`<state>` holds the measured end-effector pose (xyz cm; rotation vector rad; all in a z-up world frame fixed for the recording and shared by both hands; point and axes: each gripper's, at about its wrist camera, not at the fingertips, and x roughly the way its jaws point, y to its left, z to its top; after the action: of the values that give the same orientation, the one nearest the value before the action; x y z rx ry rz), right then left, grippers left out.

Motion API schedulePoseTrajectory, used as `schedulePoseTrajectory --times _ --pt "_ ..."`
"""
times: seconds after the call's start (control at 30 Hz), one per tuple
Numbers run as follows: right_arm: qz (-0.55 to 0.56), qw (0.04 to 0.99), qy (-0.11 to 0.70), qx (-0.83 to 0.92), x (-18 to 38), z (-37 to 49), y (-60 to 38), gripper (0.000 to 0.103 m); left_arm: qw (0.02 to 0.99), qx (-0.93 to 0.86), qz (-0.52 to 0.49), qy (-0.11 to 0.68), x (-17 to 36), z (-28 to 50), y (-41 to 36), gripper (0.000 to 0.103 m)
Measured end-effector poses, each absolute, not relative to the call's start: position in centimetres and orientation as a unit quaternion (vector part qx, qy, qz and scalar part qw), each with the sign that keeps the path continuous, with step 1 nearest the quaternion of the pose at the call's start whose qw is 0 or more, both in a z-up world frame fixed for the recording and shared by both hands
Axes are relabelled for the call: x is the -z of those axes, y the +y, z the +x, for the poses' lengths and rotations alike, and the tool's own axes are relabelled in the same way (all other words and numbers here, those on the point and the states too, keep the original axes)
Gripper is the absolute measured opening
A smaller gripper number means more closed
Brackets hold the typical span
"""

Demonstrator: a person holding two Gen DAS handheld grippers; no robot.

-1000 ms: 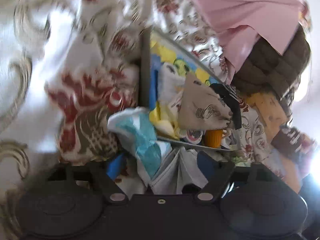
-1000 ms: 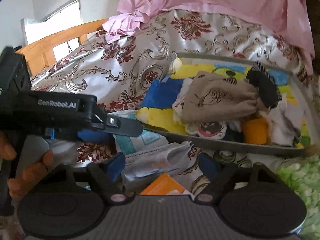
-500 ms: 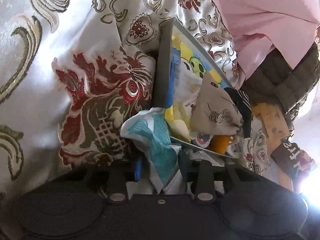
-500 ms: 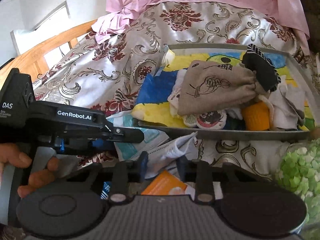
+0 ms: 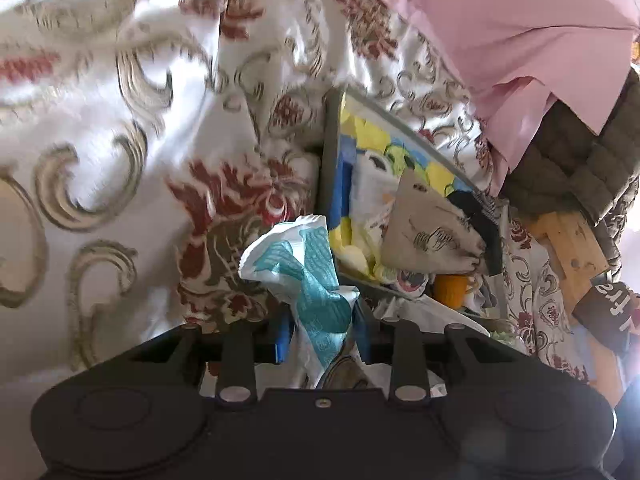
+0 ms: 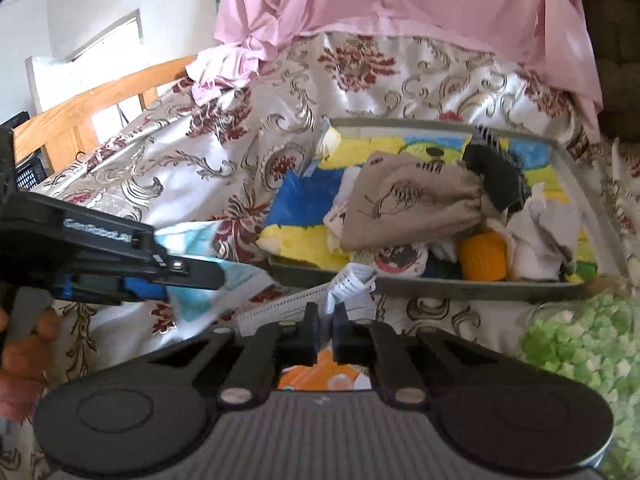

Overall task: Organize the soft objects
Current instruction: 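Grasp the blue-patterned mask with the left tool while the right tool grasps the white mask, then carry both held masks over the tray and lower them in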

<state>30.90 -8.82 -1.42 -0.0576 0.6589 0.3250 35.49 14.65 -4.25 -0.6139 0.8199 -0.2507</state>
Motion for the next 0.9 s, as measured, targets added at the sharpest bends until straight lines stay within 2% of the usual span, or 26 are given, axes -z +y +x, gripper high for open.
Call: schedulePoseTrajectory --times 0.43,0.77,0.9 --pt "-0.048 0.969 0.195 -0.147 -4.4 28.0 -10.3 0.006 0.918 0.123 -0.224 0.305 -1.2 34.1 12.4 0.033" --pt "0.0 0.986 0.108 -0.13 -7.6 35.2 -13.2 0.006 0.936 0.138 -0.194 0.259 -5.5 41.7 8.8 0.034" --pt "0.069 0.984 0.101 -0.127 -7.5 38.7 -14.9 0.006 0.939 0.146 -0.174 0.258 -6.1 45.4 6.6 0.034"
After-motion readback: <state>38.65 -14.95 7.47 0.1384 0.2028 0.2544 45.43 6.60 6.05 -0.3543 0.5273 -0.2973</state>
